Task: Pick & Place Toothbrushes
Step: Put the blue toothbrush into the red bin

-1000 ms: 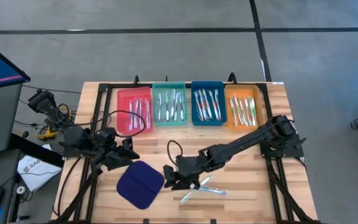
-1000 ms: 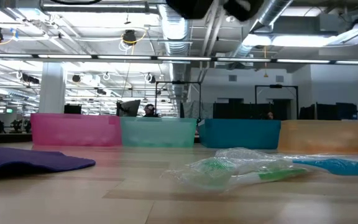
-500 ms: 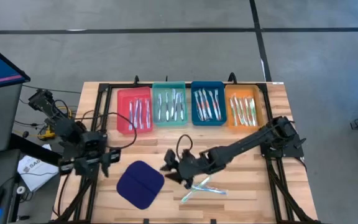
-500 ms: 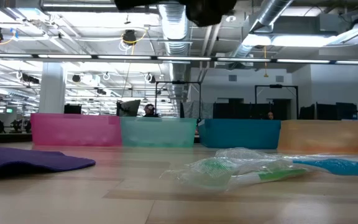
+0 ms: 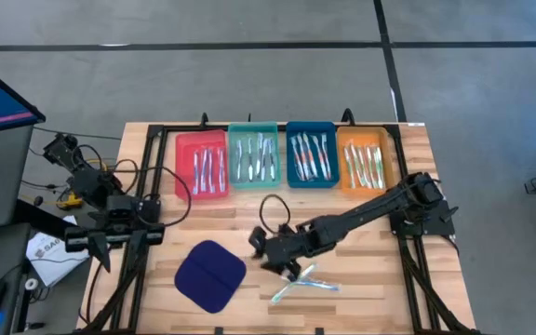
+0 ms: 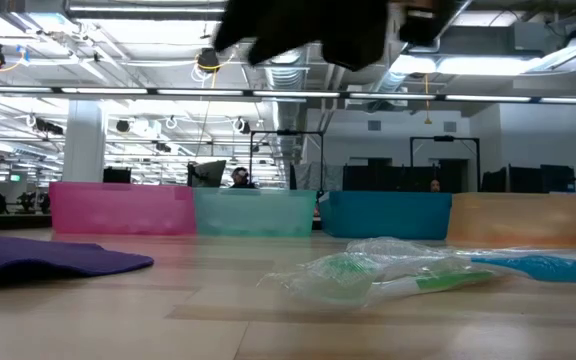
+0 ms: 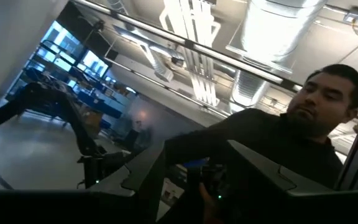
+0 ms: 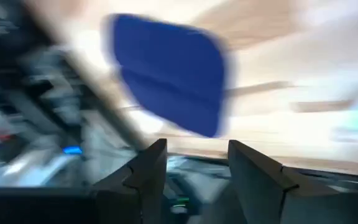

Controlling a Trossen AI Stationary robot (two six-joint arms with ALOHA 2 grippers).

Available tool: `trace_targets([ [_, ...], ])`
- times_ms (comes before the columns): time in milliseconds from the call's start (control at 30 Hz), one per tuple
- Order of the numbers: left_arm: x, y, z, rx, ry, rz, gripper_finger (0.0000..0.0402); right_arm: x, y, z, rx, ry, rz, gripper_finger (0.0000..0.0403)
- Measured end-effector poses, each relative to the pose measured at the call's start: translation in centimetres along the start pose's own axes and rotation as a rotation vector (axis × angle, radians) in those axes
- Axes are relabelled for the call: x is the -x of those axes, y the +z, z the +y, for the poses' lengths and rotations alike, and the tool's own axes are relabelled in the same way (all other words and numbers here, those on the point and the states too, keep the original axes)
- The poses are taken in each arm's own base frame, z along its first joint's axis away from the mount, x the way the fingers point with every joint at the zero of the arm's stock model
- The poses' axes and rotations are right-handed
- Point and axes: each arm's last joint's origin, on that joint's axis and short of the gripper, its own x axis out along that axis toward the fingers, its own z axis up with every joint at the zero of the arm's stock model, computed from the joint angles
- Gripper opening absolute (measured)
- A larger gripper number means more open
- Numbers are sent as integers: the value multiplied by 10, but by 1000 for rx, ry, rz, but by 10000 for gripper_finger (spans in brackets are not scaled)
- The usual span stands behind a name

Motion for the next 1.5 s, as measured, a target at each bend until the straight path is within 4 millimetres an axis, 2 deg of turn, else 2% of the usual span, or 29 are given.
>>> trace_targets([
  [133, 6, 4, 2, -15, 44, -7, 163, 8, 4, -16, 7, -198, -32, 161],
  [300, 7, 6, 7, -24, 83, -19, 163, 50, 12, -23, -22, -435, -74, 147],
  [367, 7, 7, 11, -27, 108, -25, 163, 74, 13, -20, -22, -450, -83, 137],
  [500, 6, 10, 23, -40, 203, -68, 163, 115, 12, -13, 6, -366, -97, 116],
  [567, 7, 12, 29, -41, 255, -99, 163, 125, 11, -14, 4, -367, -96, 109],
  [633, 9, 15, 35, -31, 304, -130, 163, 126, 8, -17, 5, -372, -86, 106],
  [733, 12, 20, 41, -16, 346, -162, 163, 114, 7, -24, -7, -428, -90, 106],
  [867, 14, 22, 44, -19, 359, -172, 163, 88, 20, -44, -65, -608, -115, 105],
  [967, 14, 21, 43, -16, 336, -147, 163, 57, 18, -59, -90, -706, -49, 105],
  [1133, 12, 19, 41, 9, 282, -95, 163, 0, 3, -70, -21, -618, 140, 105],
  [1267, 12, 18, 40, 26, 256, -70, 163, -32, -6, -82, 208, -544, 322, 105],
  [1367, 12, 18, 40, 41, 255, -72, 163, -40, -23, -85, 376, -500, 430, 105],
  [1500, 12, 19, 41, 39, 261, -76, 163, -34, -36, -91, 681, -492, 497, 105],
])
